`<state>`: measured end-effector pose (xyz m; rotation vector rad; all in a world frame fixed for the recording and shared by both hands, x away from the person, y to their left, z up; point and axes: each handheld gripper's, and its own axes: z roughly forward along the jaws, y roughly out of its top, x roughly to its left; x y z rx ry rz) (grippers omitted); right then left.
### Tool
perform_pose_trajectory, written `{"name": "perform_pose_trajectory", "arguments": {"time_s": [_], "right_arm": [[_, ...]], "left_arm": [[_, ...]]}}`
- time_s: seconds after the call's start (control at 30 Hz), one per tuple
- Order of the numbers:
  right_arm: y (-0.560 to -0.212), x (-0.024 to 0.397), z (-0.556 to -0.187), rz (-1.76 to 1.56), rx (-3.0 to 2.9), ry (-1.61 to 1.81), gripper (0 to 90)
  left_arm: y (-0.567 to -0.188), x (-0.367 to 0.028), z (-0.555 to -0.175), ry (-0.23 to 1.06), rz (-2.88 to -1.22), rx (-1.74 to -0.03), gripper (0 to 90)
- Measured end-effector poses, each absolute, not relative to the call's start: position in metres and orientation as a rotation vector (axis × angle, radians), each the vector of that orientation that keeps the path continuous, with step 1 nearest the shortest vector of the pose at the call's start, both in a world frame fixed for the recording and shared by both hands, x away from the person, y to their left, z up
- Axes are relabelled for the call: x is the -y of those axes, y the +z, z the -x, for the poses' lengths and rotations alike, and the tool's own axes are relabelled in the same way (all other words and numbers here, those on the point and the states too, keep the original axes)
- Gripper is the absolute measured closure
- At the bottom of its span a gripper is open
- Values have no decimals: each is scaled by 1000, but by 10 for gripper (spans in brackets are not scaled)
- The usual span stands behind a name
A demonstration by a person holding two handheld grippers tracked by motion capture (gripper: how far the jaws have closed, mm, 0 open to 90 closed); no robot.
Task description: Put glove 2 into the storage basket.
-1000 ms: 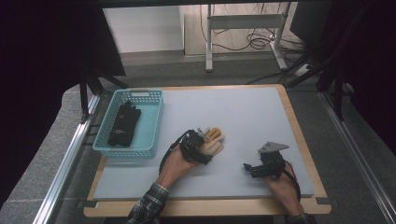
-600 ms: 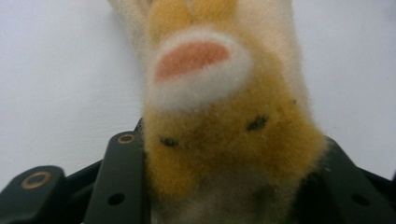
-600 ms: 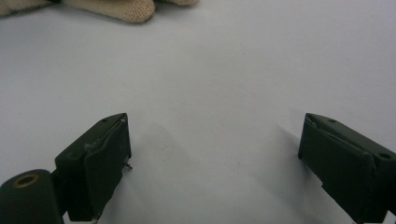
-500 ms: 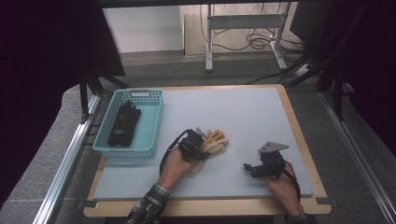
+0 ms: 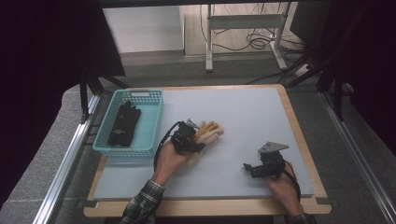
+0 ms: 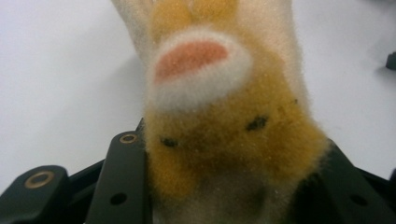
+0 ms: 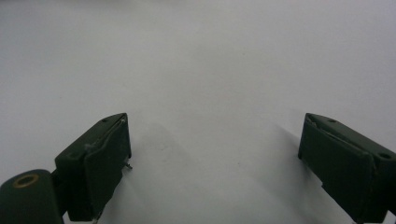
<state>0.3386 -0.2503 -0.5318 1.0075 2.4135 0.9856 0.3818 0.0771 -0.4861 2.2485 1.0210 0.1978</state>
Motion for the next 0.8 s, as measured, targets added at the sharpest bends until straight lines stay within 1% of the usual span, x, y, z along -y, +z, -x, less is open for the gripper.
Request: {"name": "perform_pose_trajectory", "arguments": {"time_s": [0.27,0.43,0.8], "right_arm": [[-532,250,-339,-1007,-2413,986,89],[-532,250,-339,-1006,-2413,986,89],[-532,250,-339,-1006,-2413,986,89]], "left_arm": [[-466,-93,-389,233,-2225,-1051,553],[-452,-103,-390,279,-2205,-1078,552],[-438,-130,-399,353,-2186,-1169,549]]}}
